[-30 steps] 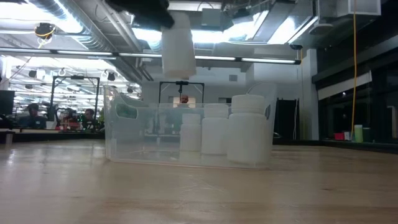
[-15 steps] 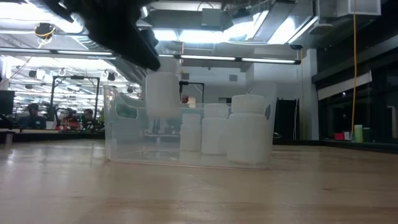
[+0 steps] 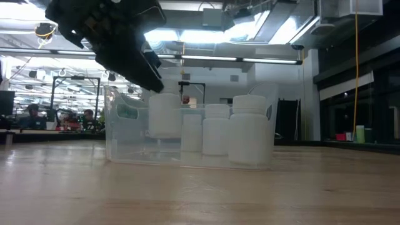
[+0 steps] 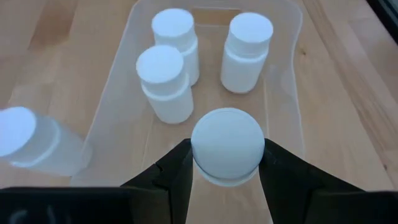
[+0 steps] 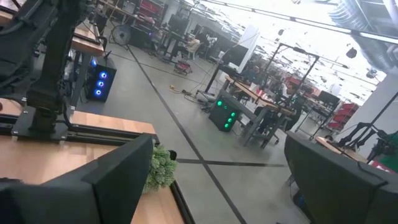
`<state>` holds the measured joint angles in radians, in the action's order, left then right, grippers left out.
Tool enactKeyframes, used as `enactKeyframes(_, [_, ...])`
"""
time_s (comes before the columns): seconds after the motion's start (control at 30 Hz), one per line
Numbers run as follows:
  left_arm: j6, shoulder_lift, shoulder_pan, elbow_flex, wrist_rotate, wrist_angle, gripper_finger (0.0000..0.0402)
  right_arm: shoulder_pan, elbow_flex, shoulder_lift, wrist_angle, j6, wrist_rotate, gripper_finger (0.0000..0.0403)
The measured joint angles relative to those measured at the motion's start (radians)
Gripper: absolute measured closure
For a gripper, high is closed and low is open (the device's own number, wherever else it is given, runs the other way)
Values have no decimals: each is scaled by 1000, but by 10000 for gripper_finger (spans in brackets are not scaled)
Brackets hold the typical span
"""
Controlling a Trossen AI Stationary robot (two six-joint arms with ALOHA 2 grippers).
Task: Pick and place pill bottles into a basket
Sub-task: Adjust the white medicine bottle on the transparent bin
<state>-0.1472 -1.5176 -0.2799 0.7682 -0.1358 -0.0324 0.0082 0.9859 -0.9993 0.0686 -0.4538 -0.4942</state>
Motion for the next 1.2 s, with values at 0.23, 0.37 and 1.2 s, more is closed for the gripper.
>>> enactKeyframes(0.23, [1, -45, 22, 1, 37, -41, 251, 0, 0, 0, 2, -53, 0, 38])
enactKeyframes(0.37, [11, -63, 29, 3, 49, -71, 251, 0, 0, 0, 1, -54, 0, 38])
enactKeyframes(1.2, [-12, -69, 48, 3, 52, -83, 224, -1, 0, 0, 1, -55, 0, 38])
